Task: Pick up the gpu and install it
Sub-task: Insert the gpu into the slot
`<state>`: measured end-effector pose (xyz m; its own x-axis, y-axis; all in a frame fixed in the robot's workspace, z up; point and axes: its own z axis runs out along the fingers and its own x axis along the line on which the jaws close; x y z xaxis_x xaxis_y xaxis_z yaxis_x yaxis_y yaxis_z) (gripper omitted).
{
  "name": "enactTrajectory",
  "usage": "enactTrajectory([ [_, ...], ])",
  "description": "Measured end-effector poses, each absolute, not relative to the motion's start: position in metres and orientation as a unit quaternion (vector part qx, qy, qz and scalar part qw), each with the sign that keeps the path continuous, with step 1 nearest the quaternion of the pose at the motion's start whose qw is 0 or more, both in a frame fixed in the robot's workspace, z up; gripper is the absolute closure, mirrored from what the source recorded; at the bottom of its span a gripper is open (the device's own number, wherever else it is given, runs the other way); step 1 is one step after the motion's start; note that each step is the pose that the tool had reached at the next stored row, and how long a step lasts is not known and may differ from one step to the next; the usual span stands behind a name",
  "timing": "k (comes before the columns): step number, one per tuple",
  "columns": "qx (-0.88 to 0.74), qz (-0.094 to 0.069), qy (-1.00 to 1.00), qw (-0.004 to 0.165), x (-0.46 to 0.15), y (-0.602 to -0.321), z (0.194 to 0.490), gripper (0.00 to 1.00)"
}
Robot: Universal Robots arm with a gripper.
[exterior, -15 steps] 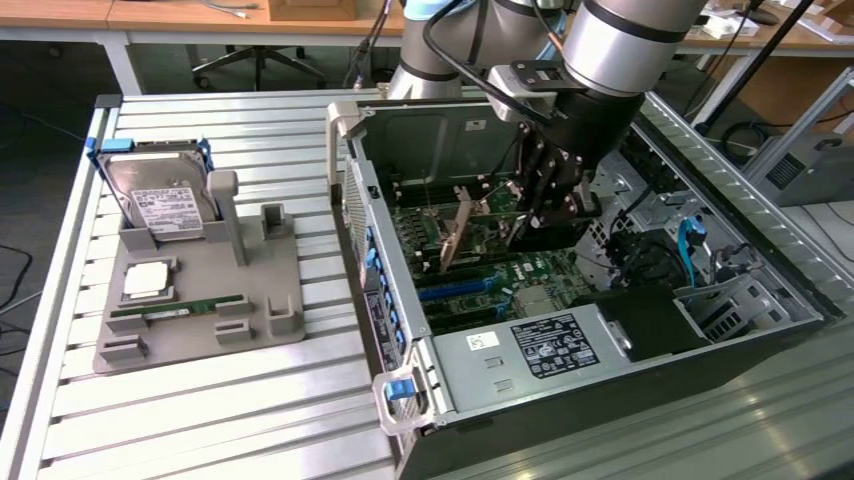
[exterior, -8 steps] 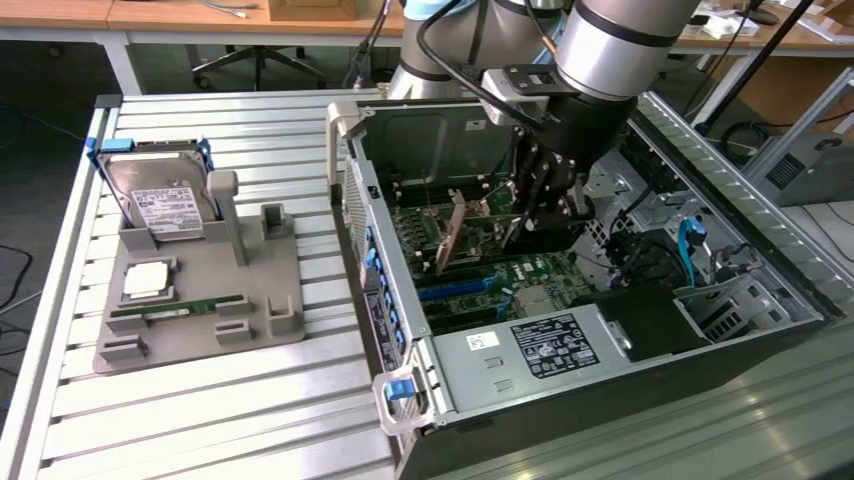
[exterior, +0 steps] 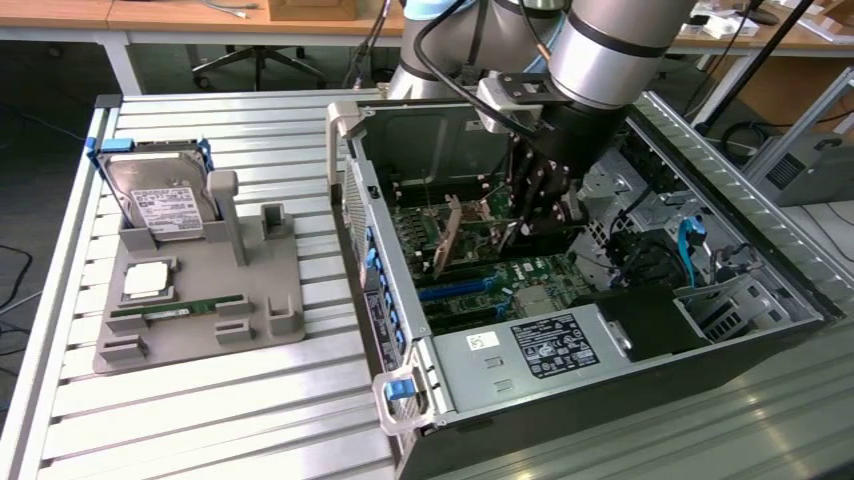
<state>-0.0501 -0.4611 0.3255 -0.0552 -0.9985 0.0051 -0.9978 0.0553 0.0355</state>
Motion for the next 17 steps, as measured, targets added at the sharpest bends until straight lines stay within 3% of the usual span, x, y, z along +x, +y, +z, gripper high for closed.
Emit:
enactTrajectory([
  [17, 0.687, -0.009, -0.726, 0.016, -0.0552, -0.4581, 0.3147, 0.73],
])
